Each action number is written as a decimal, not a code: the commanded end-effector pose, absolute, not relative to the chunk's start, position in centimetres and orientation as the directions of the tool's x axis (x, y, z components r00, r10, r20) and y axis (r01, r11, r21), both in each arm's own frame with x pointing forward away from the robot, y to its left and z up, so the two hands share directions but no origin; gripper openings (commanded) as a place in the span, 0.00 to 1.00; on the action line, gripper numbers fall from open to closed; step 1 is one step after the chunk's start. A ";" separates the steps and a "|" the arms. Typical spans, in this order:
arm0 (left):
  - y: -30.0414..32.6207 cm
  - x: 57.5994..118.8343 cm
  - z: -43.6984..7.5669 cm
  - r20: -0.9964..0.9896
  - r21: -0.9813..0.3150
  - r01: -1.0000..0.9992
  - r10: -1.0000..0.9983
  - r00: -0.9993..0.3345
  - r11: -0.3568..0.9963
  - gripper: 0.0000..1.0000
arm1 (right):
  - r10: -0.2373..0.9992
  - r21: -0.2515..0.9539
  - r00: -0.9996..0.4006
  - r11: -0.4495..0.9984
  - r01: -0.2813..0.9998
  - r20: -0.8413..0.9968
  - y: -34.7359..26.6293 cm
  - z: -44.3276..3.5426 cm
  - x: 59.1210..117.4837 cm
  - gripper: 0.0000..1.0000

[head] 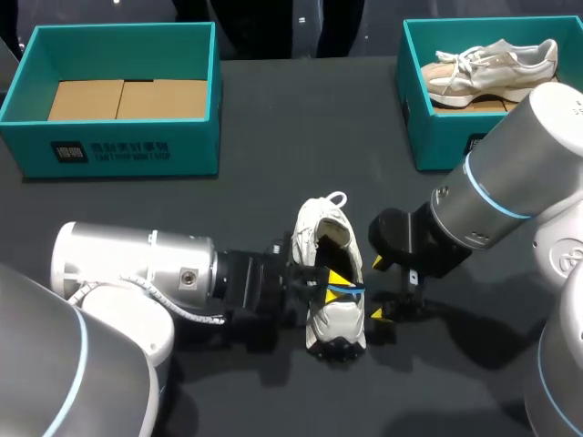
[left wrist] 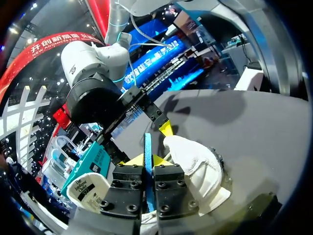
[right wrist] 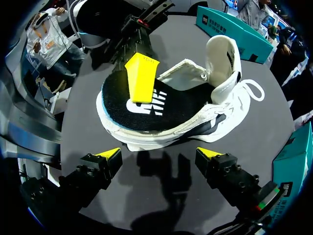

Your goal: Take the shoe out of the shoebox, open the shoe tongue, remove and reinsert the insole, then place the shoe into the shoebox

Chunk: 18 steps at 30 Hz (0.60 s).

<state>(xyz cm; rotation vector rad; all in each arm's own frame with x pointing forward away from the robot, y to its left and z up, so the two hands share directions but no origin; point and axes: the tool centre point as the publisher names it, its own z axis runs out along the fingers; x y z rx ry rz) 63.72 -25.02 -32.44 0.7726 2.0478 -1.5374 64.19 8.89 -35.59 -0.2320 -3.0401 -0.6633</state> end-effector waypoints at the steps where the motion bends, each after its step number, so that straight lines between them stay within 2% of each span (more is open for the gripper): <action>1: -26.4 64.5 -33.5 -0.672 -0.683 0.688 0.156 -0.724 0.248 0.00 | 0.141 0.414 -0.989 0.898 0.149 0.050 8.9 -35.7 64.1 1.00; 7: -26.0 66.2 -34.5 -0.676 -0.664 0.684 0.147 -0.722 0.304 0.00 | 0.141 0.414 -0.989 0.898 0.149 0.050 8.9 -35.7 64.1 1.00; 13: -25.1 65.8 -33.6 -0.633 -0.712 0.643 0.138 -0.761 0.281 0.00 | 0.141 0.414 -0.989 0.898 0.149 0.050 8.9 -35.7 64.1 1.00; 14: -25.0 65.6 -33.3 -0.627 -0.720 0.637 0.137 -0.767 0.276 0.02 | 0.141 0.414 -0.989 0.898 0.149 0.050 8.9 -35.7 64.1 1.00; 17: -24.6 64.8 -32.4 -0.611 -0.738 0.625 0.139 -0.779 0.257 0.22 | 0.141 0.414 -0.989 0.898 0.149 0.050 8.9 -35.7 64.1 1.00; 18: -24.5 64.6 -32.1 -0.612 -0.738 0.625 0.141 -0.779 0.255 0.25 | 0.141 0.414 -0.989 0.898 0.149 0.050 8.9 -35.7 64.1 1.00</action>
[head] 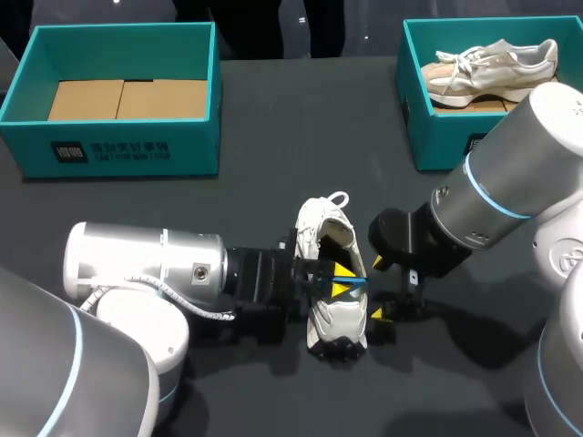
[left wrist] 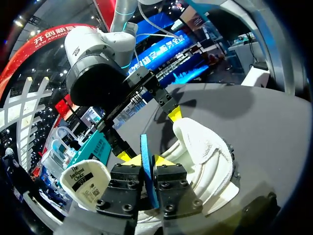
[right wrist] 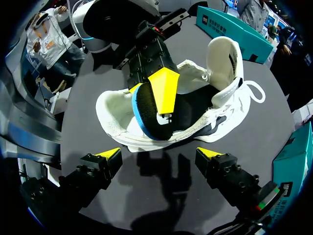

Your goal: Take the shoe out of the shoebox, open the shoe tongue, remove and reinsert the insole, then place the shoe into the shoebox

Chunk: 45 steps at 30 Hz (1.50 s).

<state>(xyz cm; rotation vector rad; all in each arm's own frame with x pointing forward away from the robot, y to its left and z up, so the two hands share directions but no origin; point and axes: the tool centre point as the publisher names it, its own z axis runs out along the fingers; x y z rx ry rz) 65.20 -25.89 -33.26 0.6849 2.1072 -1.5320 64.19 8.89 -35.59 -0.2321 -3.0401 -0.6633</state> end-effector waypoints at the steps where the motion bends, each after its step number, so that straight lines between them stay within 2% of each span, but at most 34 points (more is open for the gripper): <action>1: -24.5 64.5 -31.9 -0.610 -0.739 0.625 0.144 -0.779 0.250 0.28 | 0.141 0.414 -0.989 0.898 0.149 0.050 8.9 -35.7 64.1 1.00; 5: -24.3 64.1 -31.1 -0.605 -0.740 0.625 0.158 -0.780 0.248 0.37 | 0.141 0.414 -0.989 0.898 0.149 0.050 8.9 -35.7 64.1 1.00; 9: -24.1 63.7 -30.8 -0.595 -0.744 0.621 0.177 -0.784 0.246 0.39 | 0.141 0.414 -0.989 0.898 0.149 0.050 8.9 -35.7 64.1 1.00; 12: -24.1 63.2 -31.0 -0.591 -0.739 0.626 0.208 -0.780 0.247 0.32 | 0.141 0.414 -0.989 0.898 0.149 0.050 8.9 -35.7 64.1 1.00; 15: -24.5 63.2 -31.6 -0.584 -0.733 0.629 0.233 -0.777 0.260 0.00 | 0.141 0.414 -0.989 0.898 0.149 0.050 8.9 -35.7 64.1 1.00; 26: -25.2 64.3 -34.2 -0.577 -0.689 0.642 0.282 -0.766 0.336 0.00 | 0.141 0.414 -0.989 0.898 0.149 0.050 8.9 -35.7 64.1 1.00; 31: -24.3 64.1 -33.6 -0.561 -0.699 0.630 0.288 -0.776 0.338 0.00 | 0.141 0.414 -0.989 0.898 0.149 0.050 8.9 -35.7 64.1 1.00; 32: -24.1 64.1 -33.3 -0.557 -0.702 0.629 0.292 -0.777 0.335 0.14 | 0.141 0.414 -0.989 0.898 0.149 0.050 8.9 -35.7 64.1 1.00; 33: -24.0 64.0 -33.1 -0.555 -0.701 0.630 0.298 -0.777 0.335 0.23 | 0.141 0.414 -0.989 0.898 0.149 0.050 8.9 -35.7 64.1 1.00; 35: -23.5 64.0 -32.5 -0.546 -0.707 0.626 0.310 -0.778 0.328 0.32 | 0.141 0.414 -0.989 0.898 0.149 0.050 8.9 -35.7 64.1 1.00; 45: -22.1 63.7 -30.8 -0.517 -0.696 0.640 0.390 -0.762 0.326 0.33 | 0.153 0.404 -0.986 0.900 0.165 0.061 7.4 -35.4 64.2 1.00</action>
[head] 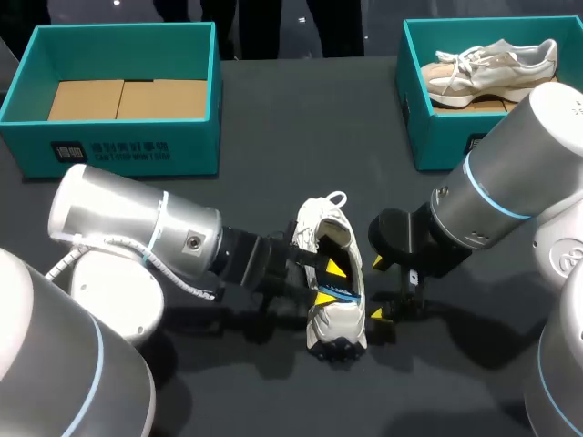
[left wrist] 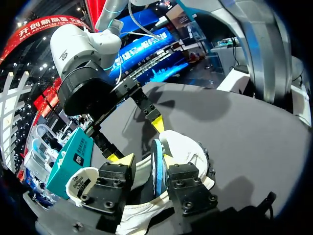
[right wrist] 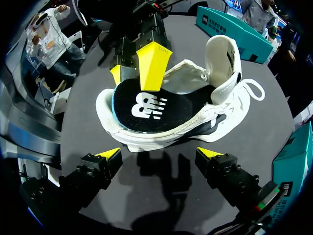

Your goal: Take the shoe out of the shoebox, open the shoe tongue, remove and reinsert the insole, then place the shoe into the shoebox

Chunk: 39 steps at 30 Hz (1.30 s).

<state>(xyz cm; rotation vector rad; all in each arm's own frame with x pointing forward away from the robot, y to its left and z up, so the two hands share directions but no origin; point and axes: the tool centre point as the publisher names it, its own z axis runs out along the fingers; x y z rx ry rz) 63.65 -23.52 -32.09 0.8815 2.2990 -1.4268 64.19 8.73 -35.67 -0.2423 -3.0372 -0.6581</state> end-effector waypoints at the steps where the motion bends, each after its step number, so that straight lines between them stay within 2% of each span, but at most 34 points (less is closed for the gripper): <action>1: -22.0 63.7 -30.7 -0.513 -0.693 0.642 0.401 -0.759 0.328 0.33 | 0.151 0.409 -0.986 0.898 0.165 0.066 6.9 -35.3 64.2 1.00; 11: -19.9 63.7 -29.6 -0.473 -0.651 0.676 0.512 -0.717 0.346 0.32 | 0.180 0.400 -0.979 0.894 0.203 0.096 1.1 -34.4 64.2 1.00; 22: -17.5 64.6 -28.2 -0.437 -0.635 0.699 0.594 -0.676 0.328 0.31 | 0.209 0.370 -0.973 0.900 0.232 0.103 -2.4 -33.3 64.2 1.00; 25: -17.2 64.8 -27.6 -0.425 -0.626 0.716 0.635 -0.645 0.308 0.31 | 0.186 0.393 -0.980 0.898 0.199 0.071 -3.0 -33.1 64.2 1.00; 26: -17.1 64.9 -27.4 -0.420 -0.623 0.721 0.648 -0.636 0.304 0.31 | 0.213 0.382 -0.974 0.895 0.228 0.081 -3.4 -33.1 64.2 1.00; 35: -15.4 65.9 -25.0 -0.362 -0.571 0.784 0.783 -0.506 0.243 0.28 | 0.213 0.382 -0.974 0.895 0.228 0.081 -3.4 -33.1 64.2 1.00; 38: -14.9 66.2 -24.3 -0.326 -0.546 0.810 0.837 -0.440 0.213 0.21 | 0.213 0.382 -0.974 0.895 0.228 0.081 -3.4 -33.1 64.2 1.00; 39: -14.8 66.3 -24.1 -0.312 -0.539 0.818 0.855 -0.414 0.200 0.09 | 0.213 0.382 -0.974 0.895 0.228 0.081 -3.4 -33.1 64.2 1.00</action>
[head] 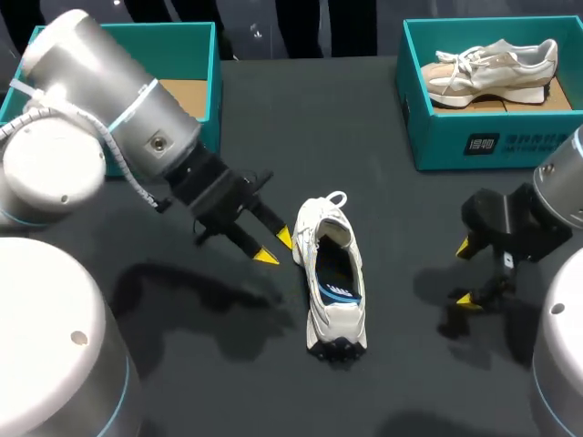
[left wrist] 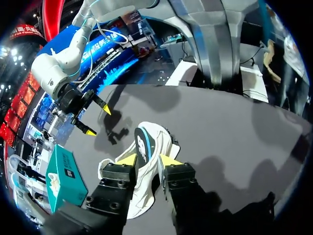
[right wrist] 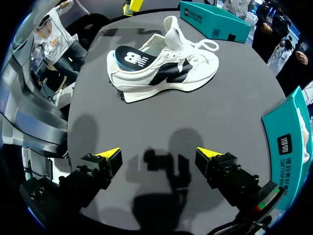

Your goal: Take the shoe out of the shoebox, open the shoe tongue, remove and reinsert the insole, then place the shoe into the shoebox

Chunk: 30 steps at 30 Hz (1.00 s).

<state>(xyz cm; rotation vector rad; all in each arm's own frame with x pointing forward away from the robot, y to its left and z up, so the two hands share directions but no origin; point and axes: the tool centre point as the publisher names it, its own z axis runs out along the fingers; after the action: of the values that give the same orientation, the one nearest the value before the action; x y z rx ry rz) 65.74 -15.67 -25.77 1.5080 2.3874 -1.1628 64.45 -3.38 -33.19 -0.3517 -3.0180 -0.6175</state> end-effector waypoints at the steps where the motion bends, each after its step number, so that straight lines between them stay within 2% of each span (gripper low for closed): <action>1: -14.5 66.3 -23.8 -0.280 -0.540 0.823 0.884 -0.375 0.179 0.00 | 0.213 0.382 -0.974 0.895 0.228 0.081 -3.4 -33.1 64.2 1.00; 3: -13.6 66.1 -23.5 -0.170 -0.541 0.826 0.941 -0.293 0.159 0.00 | 0.213 0.382 -0.974 0.895 0.228 0.081 -3.4 -33.1 64.2 1.00; 17: -13.6 66.1 -23.5 -0.170 -0.541 0.826 0.941 -0.293 0.159 0.00 | 0.213 0.382 -0.974 0.895 0.228 0.081 -3.4 -33.1 64.2 1.00; 30: -17.0 65.8 -24.5 -0.158 -0.458 0.889 0.984 -0.078 -0.003 0.00 | 0.288 0.376 -0.953 0.876 0.302 0.095 -6.8 -32.7 63.2 1.00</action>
<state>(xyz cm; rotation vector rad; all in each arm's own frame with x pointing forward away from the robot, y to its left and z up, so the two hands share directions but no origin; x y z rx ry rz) 65.56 -15.78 -24.07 2.1610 2.3253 -0.8522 64.23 -6.20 -33.20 -0.4718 -2.9986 -0.5976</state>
